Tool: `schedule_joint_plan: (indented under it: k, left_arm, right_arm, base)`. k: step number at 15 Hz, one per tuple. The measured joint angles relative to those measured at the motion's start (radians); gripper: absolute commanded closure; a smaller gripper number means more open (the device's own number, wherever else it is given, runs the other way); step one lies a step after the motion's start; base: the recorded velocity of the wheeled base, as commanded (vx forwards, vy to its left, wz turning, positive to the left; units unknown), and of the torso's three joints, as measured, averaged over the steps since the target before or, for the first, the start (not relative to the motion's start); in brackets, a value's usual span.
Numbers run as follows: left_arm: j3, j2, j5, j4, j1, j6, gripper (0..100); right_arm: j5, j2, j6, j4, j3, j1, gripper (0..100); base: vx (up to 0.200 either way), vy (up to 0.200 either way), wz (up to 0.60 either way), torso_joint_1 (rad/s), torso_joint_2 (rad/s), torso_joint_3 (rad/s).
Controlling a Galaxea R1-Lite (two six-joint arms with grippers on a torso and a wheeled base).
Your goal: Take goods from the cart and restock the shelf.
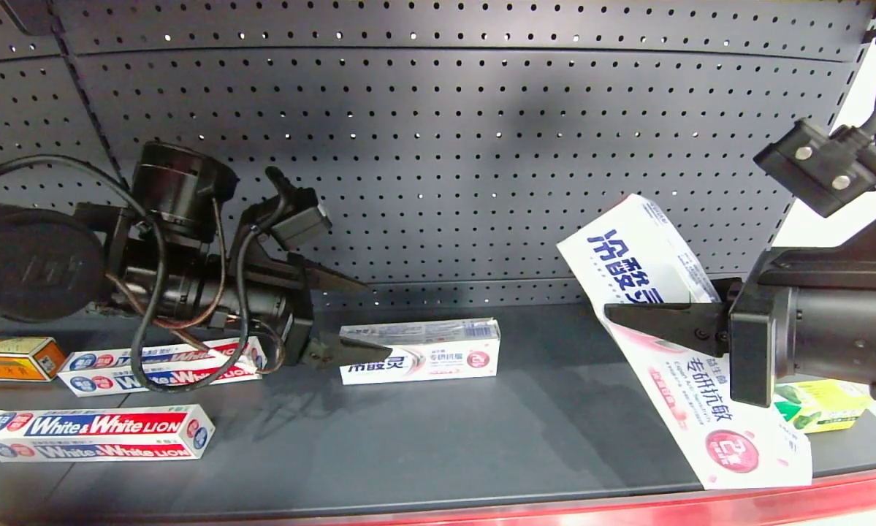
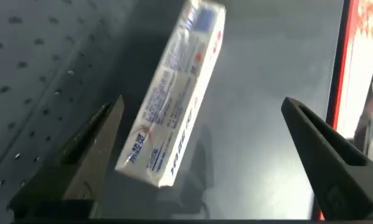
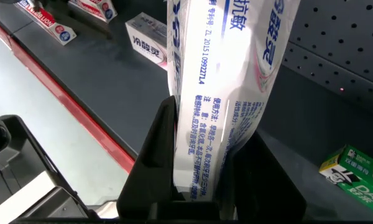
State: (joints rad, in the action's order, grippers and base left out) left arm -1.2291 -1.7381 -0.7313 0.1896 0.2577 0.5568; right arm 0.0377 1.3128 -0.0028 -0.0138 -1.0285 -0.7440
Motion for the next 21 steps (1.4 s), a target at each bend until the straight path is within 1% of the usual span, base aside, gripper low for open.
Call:
schedule_joint_plan:
  k: [2,3,4,6,9,11,12,13,15,16,17,19,21]
  left_arm:
    - [-0.098,-0.057,-0.007,0.119,0.004,0.105,0]
    - [-0.145,-0.087,-0.01,0.157,0.006,0.144,0]
    - [-0.186,-0.114,-0.012,0.168,0.01,0.159,0]
    - [-0.253,-0.164,-0.005,0.18,0.022,0.163,0]
    - [-0.292,-0.219,-0.003,0.184,0.035,0.17,0]
    - [-0.323,-0.251,-0.008,0.184,0.031,0.174,0]
    - [-0.334,-0.262,-0.01,0.187,0.024,0.184,0]
    - [-0.342,-0.271,-0.01,0.189,0.013,0.209,0]
    - [-0.346,-0.284,-0.01,0.208,-0.003,0.244,0]
    - [-0.347,-0.287,-0.01,0.255,-0.011,0.286,0]
    - [-0.348,-0.289,-0.018,0.278,-0.021,0.309,0]
    - [-0.349,-0.289,-0.05,0.332,-0.039,0.325,0]
    - [-0.351,-0.289,-0.054,0.355,-0.05,0.358,0]
  right_arm:
    - [0.0,-0.002,0.0,0.001,0.002,0.001,100]
    - [0.0,-0.003,0.0,0.002,0.003,0.001,100]
    - [0.0,-0.003,0.0,0.001,0.003,0.001,100]
    - [0.0,-0.005,0.001,0.002,0.006,0.001,100]
    - [-0.001,-0.006,0.001,0.002,0.012,0.002,100]
    - [-0.001,-0.007,0.001,0.003,0.019,0.004,100]
    - [-0.001,-0.007,0.001,0.003,0.023,0.006,100]
    - [-0.001,-0.008,0.001,0.003,0.027,0.007,100]
    - [-0.001,-0.009,0.001,0.003,0.031,0.008,100]
    - [-0.001,-0.009,0.0,0.003,0.032,0.008,100]
    - [-0.001,-0.009,0.0,0.003,0.032,0.009,100]
    - [-0.001,-0.009,0.0,0.003,0.032,0.009,100]
    - [-0.001,-0.009,0.0,0.003,0.032,0.007,100]
  base:
    - [0.0,0.0,0.0,0.0,0.0,0.0]
    - [0.0,0.0,0.0,0.0,0.0,0.0]
    - [0.0,0.0,0.0,0.0,0.0,0.0]
    - [0.0,0.0,0.0,0.0,0.0,0.0]
    - [0.0,0.0,0.0,0.0,0.0,0.0]
    - [0.0,0.0,0.0,0.0,0.0,0.0]
    - [0.0,0.0,0.0,0.0,0.0,0.0]
    - [0.0,0.0,0.0,0.0,0.0,0.0]
    - [0.0,0.0,0.0,0.0,0.0,0.0]
    - [0.0,0.0,0.0,0.0,0.0,0.0]
    - [0.0,0.0,0.0,0.0,0.0,0.0]
    - [0.0,0.0,0.0,0.0,0.0,0.0]
    - [0.0,0.0,0.0,0.0,0.0,0.0]
